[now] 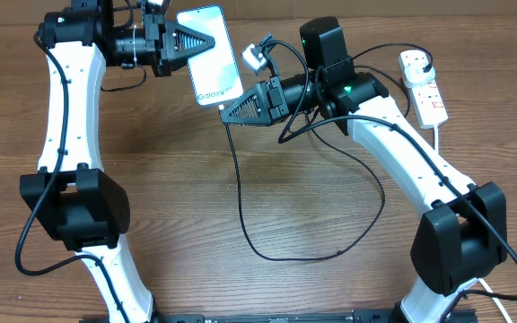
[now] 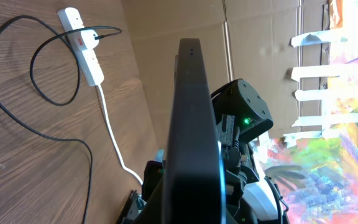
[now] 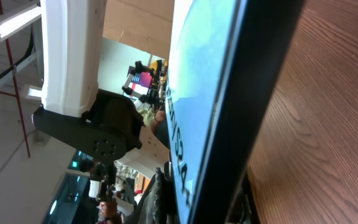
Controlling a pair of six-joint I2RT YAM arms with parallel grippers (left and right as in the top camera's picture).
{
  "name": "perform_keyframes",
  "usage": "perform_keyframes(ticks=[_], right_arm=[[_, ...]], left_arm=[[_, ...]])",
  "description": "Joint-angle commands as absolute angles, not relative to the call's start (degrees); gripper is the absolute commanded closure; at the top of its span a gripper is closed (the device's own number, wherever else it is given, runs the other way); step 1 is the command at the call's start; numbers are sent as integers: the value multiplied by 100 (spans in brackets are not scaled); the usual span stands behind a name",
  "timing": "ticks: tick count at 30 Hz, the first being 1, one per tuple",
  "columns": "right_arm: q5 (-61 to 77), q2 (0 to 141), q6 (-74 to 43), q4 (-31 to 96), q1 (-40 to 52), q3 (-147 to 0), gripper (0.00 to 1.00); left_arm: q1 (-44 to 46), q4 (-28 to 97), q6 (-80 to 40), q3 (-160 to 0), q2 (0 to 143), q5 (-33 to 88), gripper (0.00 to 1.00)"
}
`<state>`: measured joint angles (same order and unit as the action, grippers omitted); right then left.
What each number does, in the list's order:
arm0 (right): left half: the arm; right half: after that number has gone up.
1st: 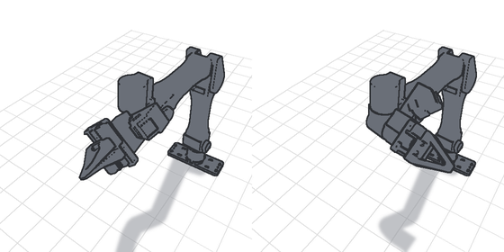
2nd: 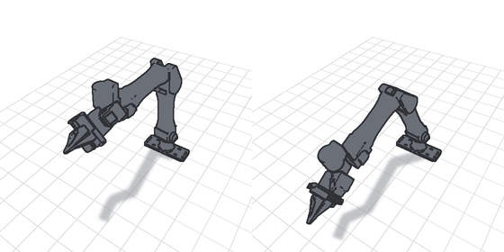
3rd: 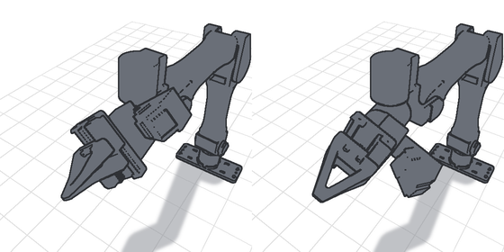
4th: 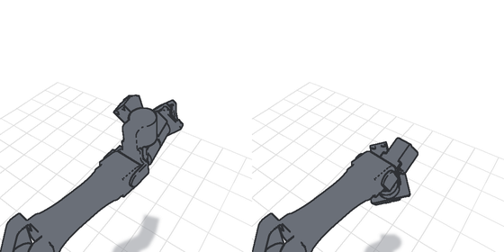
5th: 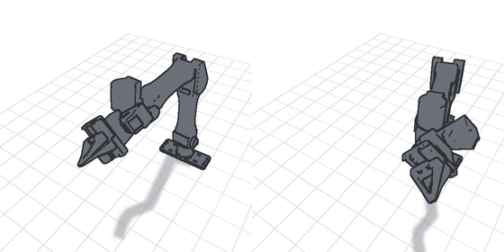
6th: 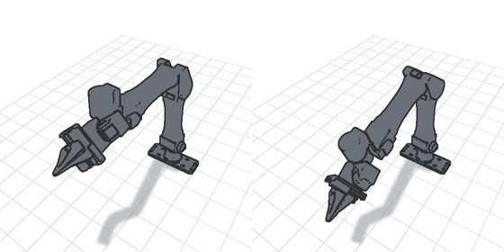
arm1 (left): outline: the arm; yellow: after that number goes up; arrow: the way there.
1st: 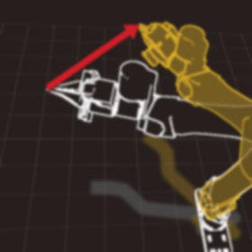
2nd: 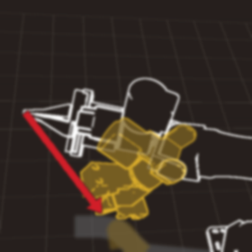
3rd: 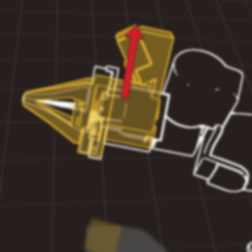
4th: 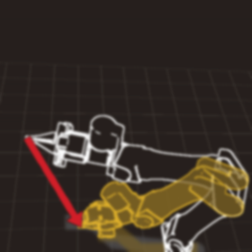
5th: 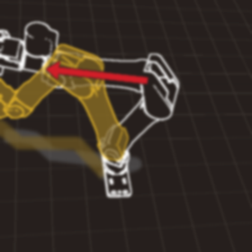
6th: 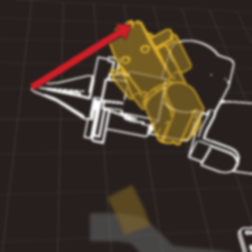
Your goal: Plug charger to phone and switch on socket
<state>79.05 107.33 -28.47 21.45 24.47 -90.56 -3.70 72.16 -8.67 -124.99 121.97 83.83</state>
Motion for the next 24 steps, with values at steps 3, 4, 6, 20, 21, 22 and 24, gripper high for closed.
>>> perform_keyframes(ticks=[3, 4, 6, 20, 21, 22, 24], right_arm=[[7959, 10748, -2851, 2108, 2473, -9028, 96], [7959, 10748, -2851, 2108, 2469, -9028, 96], [7959, 10748, -2851, 2108, 2462, -9028, 96], [7793, 10748, -2853, 2112, 2359, -9028, 96], [7762, 10748, -2853, 2112, 2359, -9028, 96], [7728, 10748, -2856, 2115, 2359, -9028, 96], [7712, 10748, -2856, 2115, 2359, -9028, 96]], left_arm=[[-296, 7194, -904, -12578, 12160, 8705, 96], [-296, 7194, -904, -12578, 12160, 8705, 96], [-296, 7194, -904, -12578, 12160, 8707, 96], [-296, 7199, -904, -12578, 12160, 8707, 96], [-296, 7199, -904, -12578, 12160, 8707, 96], [-296, 7201, -904, -12578, 12160, 8707, 96], [-296, 7201, -904, -12578, 12160, 8707, 96]])
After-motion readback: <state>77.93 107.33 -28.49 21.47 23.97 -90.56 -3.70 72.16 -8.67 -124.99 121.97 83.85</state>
